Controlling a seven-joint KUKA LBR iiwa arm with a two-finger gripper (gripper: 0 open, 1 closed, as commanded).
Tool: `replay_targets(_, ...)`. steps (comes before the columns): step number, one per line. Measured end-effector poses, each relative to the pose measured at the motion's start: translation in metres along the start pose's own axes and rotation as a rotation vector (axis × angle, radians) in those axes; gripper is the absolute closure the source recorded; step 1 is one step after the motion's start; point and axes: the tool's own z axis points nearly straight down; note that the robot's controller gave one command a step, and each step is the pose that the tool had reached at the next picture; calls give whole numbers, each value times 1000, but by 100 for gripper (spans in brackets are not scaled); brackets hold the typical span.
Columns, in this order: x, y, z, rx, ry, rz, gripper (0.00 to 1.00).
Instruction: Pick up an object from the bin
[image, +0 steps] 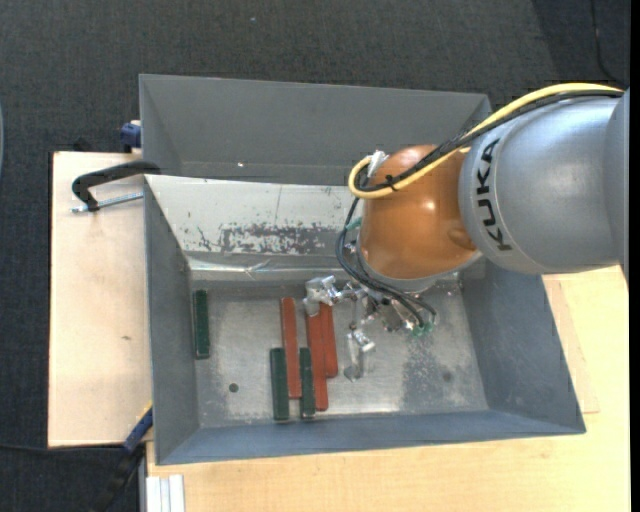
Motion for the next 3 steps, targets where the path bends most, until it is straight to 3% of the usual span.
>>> replay_targets(1,-2,18,23,-1,7,185,0)
replay_targets(2,-15,18,39,-2,3,65,0)
replay_targets(3,-19,30,48,2,-11,-432,100)
